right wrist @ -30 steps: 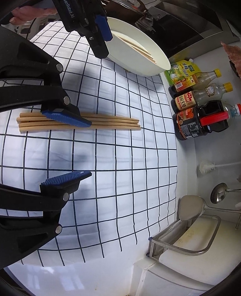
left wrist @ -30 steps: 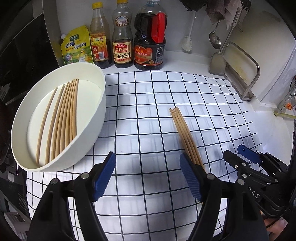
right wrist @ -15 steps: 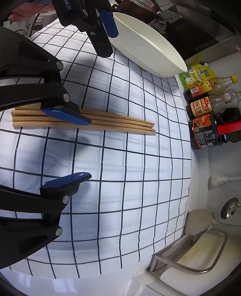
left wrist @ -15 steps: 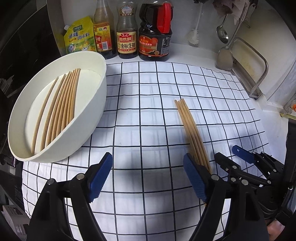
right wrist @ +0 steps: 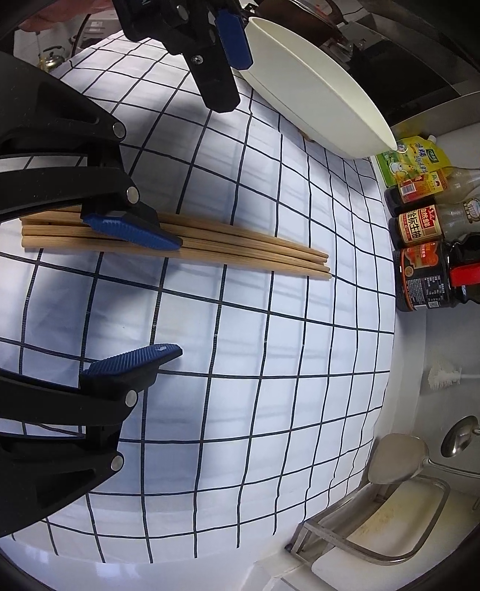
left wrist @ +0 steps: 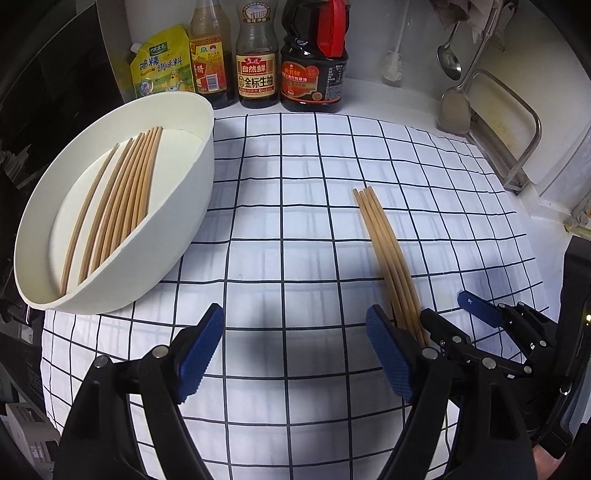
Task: Organize utensils
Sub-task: 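Move both open tools back to the last chopsticks on the mat, then lower both tools toward single chopsticks at the bundle's edge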
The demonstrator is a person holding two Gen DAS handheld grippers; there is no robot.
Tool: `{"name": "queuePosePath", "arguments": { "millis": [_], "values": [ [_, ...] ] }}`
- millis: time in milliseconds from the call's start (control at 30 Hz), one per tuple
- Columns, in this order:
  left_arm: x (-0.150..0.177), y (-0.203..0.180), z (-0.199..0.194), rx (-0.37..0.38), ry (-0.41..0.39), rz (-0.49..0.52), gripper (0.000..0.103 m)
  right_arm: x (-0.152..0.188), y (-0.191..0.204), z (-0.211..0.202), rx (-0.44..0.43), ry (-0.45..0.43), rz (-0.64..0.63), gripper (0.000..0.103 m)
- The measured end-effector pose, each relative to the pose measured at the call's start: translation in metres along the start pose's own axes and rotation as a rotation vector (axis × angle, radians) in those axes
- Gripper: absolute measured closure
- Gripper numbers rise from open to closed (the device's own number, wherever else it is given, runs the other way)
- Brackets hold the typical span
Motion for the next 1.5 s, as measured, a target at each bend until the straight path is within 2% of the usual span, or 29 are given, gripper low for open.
{"name": "queuePosePath", "arguments": {
  "millis": [567,1200,1500],
  "values": [
    [0.002,-0.002,0.007,-0.005,0.016,0.003,0.025,-0.003,0.001,0.006,0.033,-0.004,-0.031,0.052],
    [0.006,-0.038,0.031,0.048,0.033,0.007,0.025,0.007,-0.044,-0.005,0.039,-0.034,0.043,0.052],
    [0.007,-0.048,0.046,0.022,0.06,0.019,0.025,0.012,-0.048,-0.013,0.05,-0.058,0.033,0.052]
  ]
}}
Point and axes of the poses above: each gripper's, at about its wrist camera, not at the fingertips, and z roughly the way its jaws point, y to its left, x to its underside, the point moved 1 cm from there along z, roughly the way its jaws point, and after that the axes turned 7 degrees about y, right-handed, at the moved point
